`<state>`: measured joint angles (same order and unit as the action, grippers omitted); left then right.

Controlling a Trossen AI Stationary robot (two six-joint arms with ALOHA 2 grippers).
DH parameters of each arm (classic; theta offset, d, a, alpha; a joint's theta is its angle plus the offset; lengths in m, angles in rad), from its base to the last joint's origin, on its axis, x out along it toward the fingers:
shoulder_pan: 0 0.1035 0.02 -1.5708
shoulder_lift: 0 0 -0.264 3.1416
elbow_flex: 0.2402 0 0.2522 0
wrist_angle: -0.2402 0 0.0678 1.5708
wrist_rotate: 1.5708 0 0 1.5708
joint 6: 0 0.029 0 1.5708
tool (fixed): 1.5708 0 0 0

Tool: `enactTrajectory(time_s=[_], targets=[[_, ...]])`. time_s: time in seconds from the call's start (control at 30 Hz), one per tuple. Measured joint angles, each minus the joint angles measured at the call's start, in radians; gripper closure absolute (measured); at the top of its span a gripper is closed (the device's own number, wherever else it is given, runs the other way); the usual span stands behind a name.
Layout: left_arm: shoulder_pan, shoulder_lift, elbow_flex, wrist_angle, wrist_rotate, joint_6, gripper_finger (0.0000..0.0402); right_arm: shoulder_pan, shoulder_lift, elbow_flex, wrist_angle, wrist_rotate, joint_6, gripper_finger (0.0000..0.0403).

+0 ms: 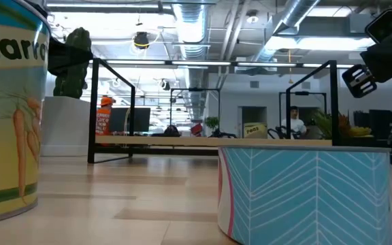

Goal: Pick and place cans onto a shelf

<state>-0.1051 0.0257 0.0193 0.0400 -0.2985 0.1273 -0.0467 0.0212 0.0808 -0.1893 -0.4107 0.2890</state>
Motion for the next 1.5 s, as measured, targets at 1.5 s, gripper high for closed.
enactTrajectory(time_s=[1.5], targets=[[0.0,0.0,0.0,0.007,-0.004,-0.028,0.0401,-0.001,0.0,-0.003,0.029,0.027,-0.034,0.0339]])
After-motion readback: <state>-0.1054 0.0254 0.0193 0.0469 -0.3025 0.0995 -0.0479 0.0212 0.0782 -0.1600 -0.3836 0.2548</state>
